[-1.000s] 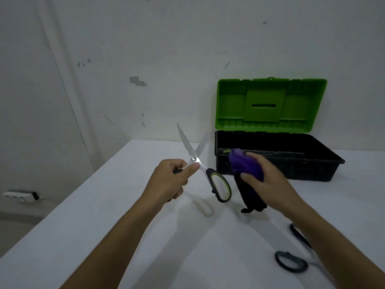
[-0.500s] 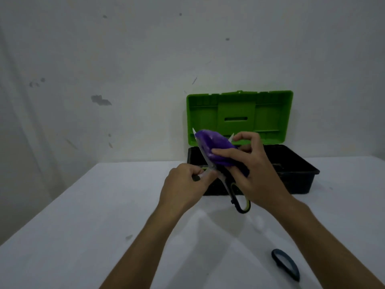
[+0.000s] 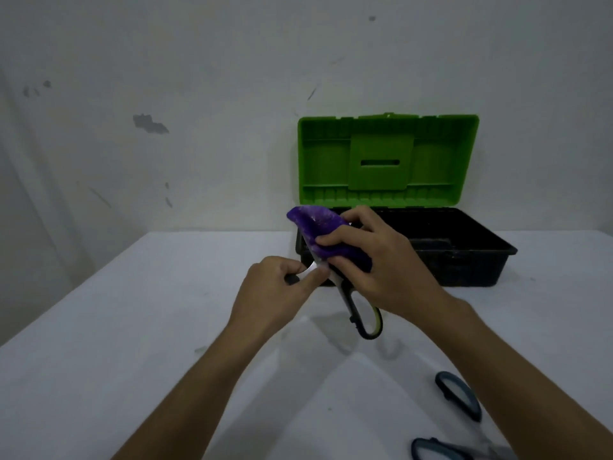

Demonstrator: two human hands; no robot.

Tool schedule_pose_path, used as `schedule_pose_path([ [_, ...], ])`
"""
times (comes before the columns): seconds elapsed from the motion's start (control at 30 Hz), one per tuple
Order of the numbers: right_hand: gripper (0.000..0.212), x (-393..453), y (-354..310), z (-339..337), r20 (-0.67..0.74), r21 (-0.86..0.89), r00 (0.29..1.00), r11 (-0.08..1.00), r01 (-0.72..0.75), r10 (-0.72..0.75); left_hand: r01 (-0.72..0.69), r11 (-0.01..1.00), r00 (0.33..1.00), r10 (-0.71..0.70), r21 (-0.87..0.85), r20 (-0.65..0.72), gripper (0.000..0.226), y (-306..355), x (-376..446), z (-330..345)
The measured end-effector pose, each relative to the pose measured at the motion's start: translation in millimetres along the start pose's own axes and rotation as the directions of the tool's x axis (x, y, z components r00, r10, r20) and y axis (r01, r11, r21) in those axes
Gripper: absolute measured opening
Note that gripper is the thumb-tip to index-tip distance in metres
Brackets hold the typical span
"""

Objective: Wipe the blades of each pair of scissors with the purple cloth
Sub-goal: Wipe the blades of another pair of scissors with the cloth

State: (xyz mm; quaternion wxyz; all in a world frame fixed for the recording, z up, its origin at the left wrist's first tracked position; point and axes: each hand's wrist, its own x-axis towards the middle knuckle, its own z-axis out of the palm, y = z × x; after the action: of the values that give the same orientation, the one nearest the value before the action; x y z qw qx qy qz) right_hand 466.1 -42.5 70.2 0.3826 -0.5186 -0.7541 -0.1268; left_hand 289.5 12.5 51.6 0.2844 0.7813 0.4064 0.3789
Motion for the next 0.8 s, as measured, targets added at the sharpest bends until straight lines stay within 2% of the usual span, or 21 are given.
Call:
schedule_pose_path([
  [0.1,0.029,-4.8,-1.4,10.6,0.004,-0.075,0.997,0.995,0.073,-0.073,-0.005,1.0,1.0,0.005,-0.005,0.0,0.062,-10.3,-9.8,-1.5],
  [0.2,0.029,-4.7,-1.8,15.4,-0.031,-0.131,0.995,0.987,0.095,-0.1,0.048,0.997,0.999,-0.048,-0.066,0.003,0.054,-12.0,-13.7,-3.4],
  [0.37,0.029,-2.4,6.6,21.6,-0.064,-0.17,0.997,0.984,-0.061,0.051,0.111,0.993,0.993,-0.109,-0.039,0.044,0.054,-25.7,-18.8,2.6],
  [0.47,0.031,-7.4,3.1,24.3,-0.076,-0.101,0.997,0.994,-0.037,0.03,0.162,0.986,0.986,-0.16,-0.027,0.047,0.06,-31.3,-19.2,4.3],
  [0.53,0.04,-9.0,-2.7,26.9,-0.033,-0.057,0.999,0.998,0.038,-0.04,0.17,0.984,0.985,-0.168,-0.049,0.031,0.063,-30.1,-18.3,1.2],
  [0.6,0.061,-9.8,-3.4,29.8,0.025,-0.073,0.998,0.996,0.057,-0.055,0.147,0.988,0.989,-0.146,-0.036,0.014,0.058,-27.9,-18.2,-2.3],
  [0.63,0.062,-10.7,-2.4,30.8,0.024,-0.1,0.998,0.993,0.054,-0.052,0.126,0.992,0.992,-0.126,-0.016,0.011,0.059,-26.9,-18.5,-3.0],
  [0.7,0.051,-13.6,0.0,31.8,-0.004,-0.139,0.998,0.989,0.054,-0.055,0.081,0.996,0.997,-0.081,0.031,0.003,0.064,-25.4,-19.2,-1.8],
  [0.8,0.039,-14.3,8.5,30.6,-0.052,-0.201,0.998,0.98,0.011,-0.022,0.063,0.996,0.998,-0.064,0.058,0.008,0.061,-27.9,-19.1,1.4],
])
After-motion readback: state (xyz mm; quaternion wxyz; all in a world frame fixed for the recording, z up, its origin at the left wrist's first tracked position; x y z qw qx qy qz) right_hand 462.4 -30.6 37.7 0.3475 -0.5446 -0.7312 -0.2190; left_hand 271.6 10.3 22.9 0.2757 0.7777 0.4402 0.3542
